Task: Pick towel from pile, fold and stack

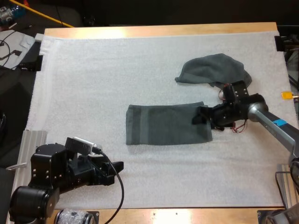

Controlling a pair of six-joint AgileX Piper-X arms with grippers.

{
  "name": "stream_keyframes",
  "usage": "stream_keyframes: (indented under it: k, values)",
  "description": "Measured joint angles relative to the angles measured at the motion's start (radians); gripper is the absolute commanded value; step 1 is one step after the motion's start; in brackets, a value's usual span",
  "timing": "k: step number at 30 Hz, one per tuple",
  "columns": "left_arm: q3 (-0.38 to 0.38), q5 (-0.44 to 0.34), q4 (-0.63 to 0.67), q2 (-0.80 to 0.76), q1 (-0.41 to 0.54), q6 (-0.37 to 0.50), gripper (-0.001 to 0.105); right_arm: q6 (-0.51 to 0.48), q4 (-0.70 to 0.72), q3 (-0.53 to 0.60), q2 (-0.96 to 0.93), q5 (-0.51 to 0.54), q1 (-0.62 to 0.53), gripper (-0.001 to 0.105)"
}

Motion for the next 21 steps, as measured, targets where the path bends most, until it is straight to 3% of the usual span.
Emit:
stream_keyframes:
  k: [3, 9, 11, 13, 17, 21]
  values:
    - [0.000, 0.000, 0.000, 0.000, 0.000, 0.000, 0.058, 0.021, -0.010, -0.002, 0.006, 0.000, 0.018, 0.048]
    - [0.000, 0.000, 0.000, 0.000, 0.000, 0.000, 0.058, 0.047, 0.002, -0.003, 0.010, 0.034, 0.038, 0.009]
    - [0.000, 0.000, 0.000, 0.000, 0.000, 0.000, 0.058, 0.046, 0.011, -0.003, 0.010, 0.065, 0.039, 0.009]
    - [0.000, 0.001, 0.000, 0.000, 0.000, 0.000, 0.057, 0.046, 0.029, -0.003, 0.000, 0.109, 0.041, 0.001]
    - [0.000, 0.001, 0.004, 0.000, 0.000, 0.000, 0.057, 0.038, 0.048, -0.003, -0.003, 0.126, 0.041, 0.000]
    - [0.000, 0.001, 0.008, 0.000, 0.000, 0.000, 0.057, -0.022, 0.142, 0.000, -0.059, 0.233, 0.041, 0.000]
